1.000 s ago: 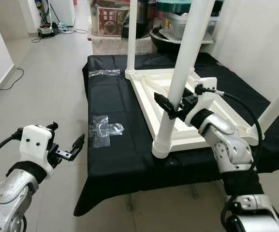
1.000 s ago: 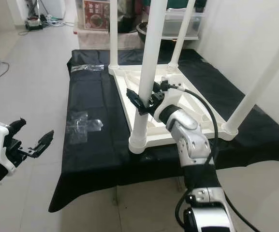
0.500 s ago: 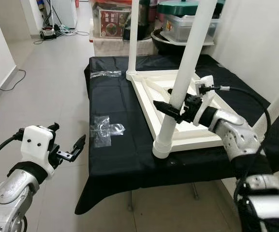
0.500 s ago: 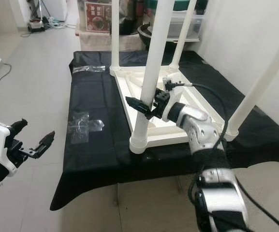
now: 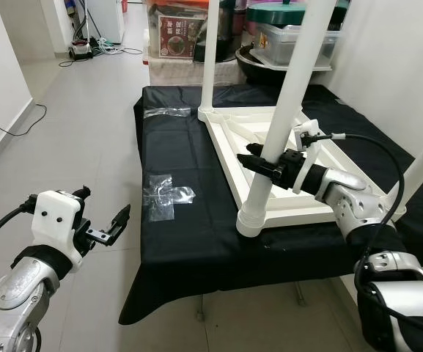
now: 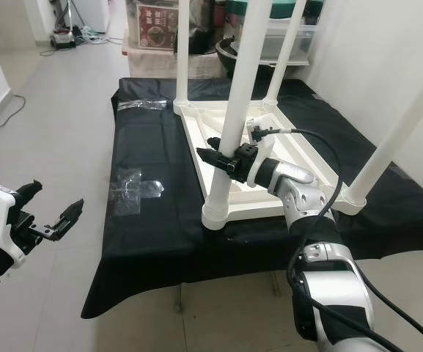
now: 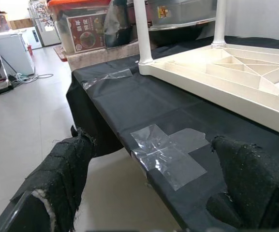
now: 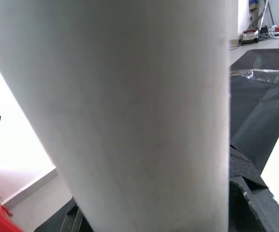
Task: Building children table
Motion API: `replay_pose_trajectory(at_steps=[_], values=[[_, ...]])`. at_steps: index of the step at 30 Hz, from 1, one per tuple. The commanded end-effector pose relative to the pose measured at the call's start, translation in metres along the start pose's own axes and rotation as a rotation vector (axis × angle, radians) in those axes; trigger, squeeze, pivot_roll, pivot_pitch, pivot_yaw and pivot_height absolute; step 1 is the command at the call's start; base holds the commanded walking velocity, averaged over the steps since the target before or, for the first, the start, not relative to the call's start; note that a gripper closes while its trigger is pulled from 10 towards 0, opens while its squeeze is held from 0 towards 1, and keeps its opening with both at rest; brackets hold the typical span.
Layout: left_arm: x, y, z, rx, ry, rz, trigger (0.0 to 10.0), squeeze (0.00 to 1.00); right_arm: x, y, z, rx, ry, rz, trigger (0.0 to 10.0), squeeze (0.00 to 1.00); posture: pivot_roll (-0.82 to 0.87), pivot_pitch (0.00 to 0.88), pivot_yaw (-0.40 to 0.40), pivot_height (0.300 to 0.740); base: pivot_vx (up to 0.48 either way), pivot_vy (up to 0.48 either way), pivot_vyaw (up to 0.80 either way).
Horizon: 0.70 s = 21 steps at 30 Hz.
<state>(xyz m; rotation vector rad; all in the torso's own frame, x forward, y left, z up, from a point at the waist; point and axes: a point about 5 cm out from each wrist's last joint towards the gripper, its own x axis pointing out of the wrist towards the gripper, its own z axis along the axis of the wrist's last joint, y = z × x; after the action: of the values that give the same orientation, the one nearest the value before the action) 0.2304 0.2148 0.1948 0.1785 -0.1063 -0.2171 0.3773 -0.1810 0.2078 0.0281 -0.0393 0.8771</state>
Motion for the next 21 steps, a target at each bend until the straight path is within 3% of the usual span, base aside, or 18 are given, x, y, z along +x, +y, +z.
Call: replay_pose_trajectory(at_steps=[1,3,4,5,7,9,10,12,13,14,16,18,21], values=[[0.0,-0.002,-0.001,0.007,0.002,-0.018,10.0,0.0,-0.007,-0.008,-0.002,0.01,0.017,-0.059,0.0,0.0,0.12,0.0,-0.084,0.74,0.0,0.0,0.0],[0.0,-0.002,-0.001,0.007,0.002,-0.018,10.0,0.0,-0.007,-0.008,-0.002,0.01,0.017,-0.059,0.0,0.0,0.12,0.0,-0.084,0.74,0.0,0.0,0.0],[-0.001,-0.003,0.0,0.007,0.0,-0.018,10.0,0.0,-0.003,-0.011,-0.011,-0.017,0.052,-0.225,0.0,0.0,0.12,0.0,-0.092,0.74,0.0,0.0,0.0],[-0.001,-0.003,0.0,0.007,-0.001,-0.017,10.0,0.0,-0.002,-0.012,-0.015,-0.033,0.07,-0.298,0.0,0.0,0.12,0.0,-0.092,0.74,0.0,0.0,0.0],[-0.002,-0.003,0.0,0.006,-0.002,-0.009,10.0,0.0,-0.004,-0.014,-0.029,-0.041,0.135,-0.647,0.0,0.0,0.13,0.0,-0.097,0.74,0.0,0.0,0.0],[-0.002,-0.003,0.0,0.006,-0.002,-0.009,10.0,0.0,-0.004,-0.014,-0.029,-0.041,0.135,-0.647,0.0,0.0,0.13,0.0,-0.097,0.74,0.0,0.0,0.0],[-0.003,-0.003,0.0,0.003,-0.005,-0.001,10.0,0.0,-0.008,-0.006,-0.038,-0.051,0.151,-0.799,0.0,0.0,0.13,0.0,-0.095,0.74,0.0,0.0,0.0],[-0.003,-0.003,0.0,0.003,-0.005,-0.001,10.0,0.0,-0.008,-0.006,-0.038,-0.051,0.151,-0.799,0.0,0.0,0.13,0.0,-0.095,0.74,0.0,0.0,0.0],[-0.003,-0.003,0.001,-0.003,-0.009,0.009,10.0,0.0,-0.007,0.013,-0.049,-0.011,0.163,-0.919,0.0,0.0,0.14,0.0,-0.092,0.74,0.0,0.0,0.0],[-0.003,-0.003,0.001,-0.003,-0.009,0.009,10.0,0.0,-0.007,0.013,-0.049,-0.011,0.163,-0.919,0.0,0.0,0.14,0.0,-0.092,0.74,0.0,0.0,0.0],[-0.001,-0.006,0.003,-0.021,-0.022,0.023,10.0,0.0,0.002,0.052,-0.063,0.06,0.161,-0.987,0.0,0.0,0.15,0.0,-0.094,0.74,0.0,0.0,0.0],[0.0,-0.007,0.004,-0.028,-0.028,0.027,10.0,0.0,0.009,0.056,-0.064,0.112,0.154,-1.0,0.0,0.0,0.14,0.0,-0.092,0.74,0.0,0.0,0.0],[0.002,-0.005,0.003,-0.027,-0.027,0.027,10.0,0.0,0.016,0.049,-0.061,0.15,0.168,-0.972,0.0,0.0,0.14,0.0,-0.102,0.74,0.0,0.0,0.0]])
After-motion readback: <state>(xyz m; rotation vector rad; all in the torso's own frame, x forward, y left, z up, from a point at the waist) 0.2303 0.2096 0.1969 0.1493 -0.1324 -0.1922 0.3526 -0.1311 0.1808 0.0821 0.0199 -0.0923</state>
